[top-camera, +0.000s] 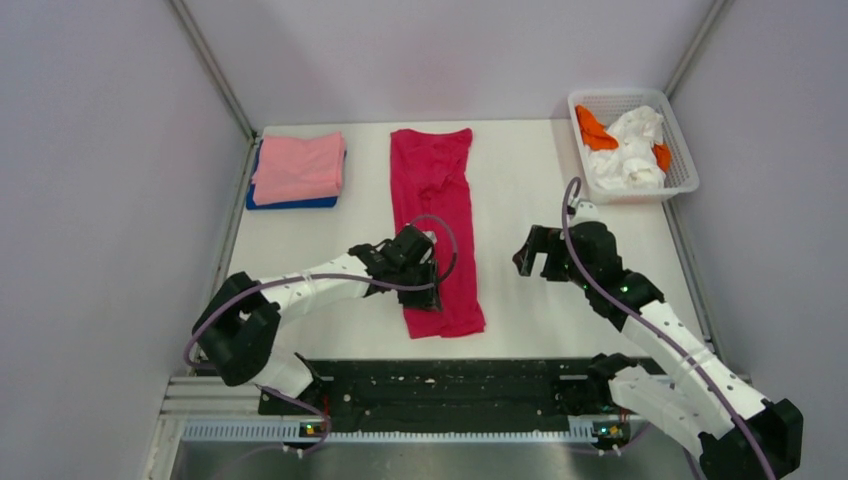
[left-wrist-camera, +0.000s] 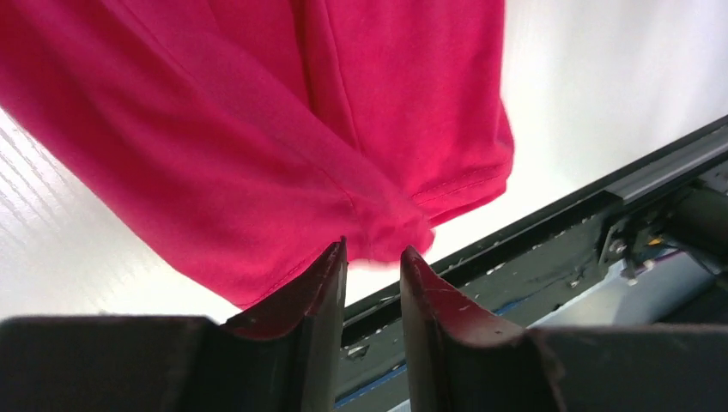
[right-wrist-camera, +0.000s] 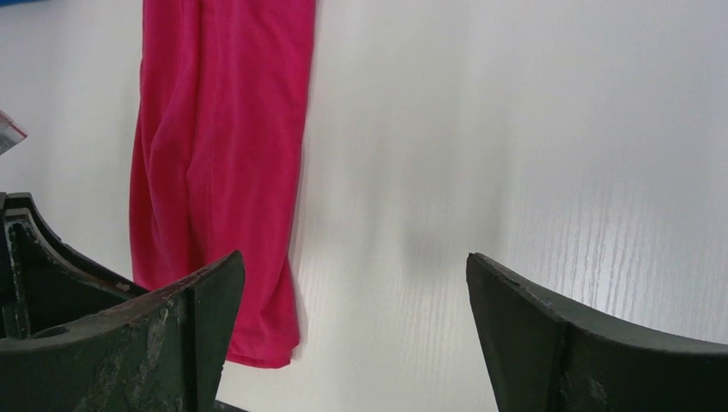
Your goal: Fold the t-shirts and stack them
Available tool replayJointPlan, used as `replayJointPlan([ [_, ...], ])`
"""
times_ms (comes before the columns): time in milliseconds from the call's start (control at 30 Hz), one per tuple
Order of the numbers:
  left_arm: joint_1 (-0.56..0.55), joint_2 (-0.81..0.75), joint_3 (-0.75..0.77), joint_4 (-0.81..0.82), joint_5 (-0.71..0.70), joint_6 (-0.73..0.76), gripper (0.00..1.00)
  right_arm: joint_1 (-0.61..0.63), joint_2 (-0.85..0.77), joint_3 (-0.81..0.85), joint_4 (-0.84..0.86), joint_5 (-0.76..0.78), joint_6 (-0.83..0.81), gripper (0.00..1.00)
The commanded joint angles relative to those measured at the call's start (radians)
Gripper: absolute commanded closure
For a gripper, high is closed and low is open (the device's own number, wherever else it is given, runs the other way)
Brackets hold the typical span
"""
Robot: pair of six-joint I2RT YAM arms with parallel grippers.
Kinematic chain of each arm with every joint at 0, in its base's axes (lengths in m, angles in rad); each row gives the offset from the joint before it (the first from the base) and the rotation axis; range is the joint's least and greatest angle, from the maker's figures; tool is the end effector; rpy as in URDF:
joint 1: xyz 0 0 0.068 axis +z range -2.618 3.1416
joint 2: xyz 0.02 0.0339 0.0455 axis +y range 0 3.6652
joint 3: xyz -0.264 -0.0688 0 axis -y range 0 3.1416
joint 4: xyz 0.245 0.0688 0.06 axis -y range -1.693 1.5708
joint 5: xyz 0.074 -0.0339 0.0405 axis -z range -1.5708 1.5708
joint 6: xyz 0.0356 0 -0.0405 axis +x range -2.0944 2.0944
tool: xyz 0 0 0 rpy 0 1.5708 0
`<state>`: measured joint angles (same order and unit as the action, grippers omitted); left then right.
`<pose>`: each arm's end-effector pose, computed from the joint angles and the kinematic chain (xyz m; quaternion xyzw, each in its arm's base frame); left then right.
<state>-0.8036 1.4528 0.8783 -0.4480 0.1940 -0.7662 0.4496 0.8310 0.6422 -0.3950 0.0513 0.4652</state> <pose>0.1922 -0.2092 0.1999 0.0441 0.9575 -0.2564 0.1247 0.1677 0.0789 0.2611 0.0190 0.8803 0.1889 0.4348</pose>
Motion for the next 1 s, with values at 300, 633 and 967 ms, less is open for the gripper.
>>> replayJointPlan([
  [300,-0.074,-0.179,0.039,-0.271,-0.170,0.076,0.04,0.009,-0.023,-0.007,-0.007,-0.109,-0.009,0.01],
  [633,-0.069,-0.152,-0.119,-0.136,-0.236,-0.083,0.08,0.184,0.022,-0.209,0.184,-0.238,0.239,0.02],
  [967,-0.077,-0.026,-0.114,-0.080,-0.242,-0.106,0.22,0.380,0.234,-0.234,0.286,-0.068,0.424,0.18],
])
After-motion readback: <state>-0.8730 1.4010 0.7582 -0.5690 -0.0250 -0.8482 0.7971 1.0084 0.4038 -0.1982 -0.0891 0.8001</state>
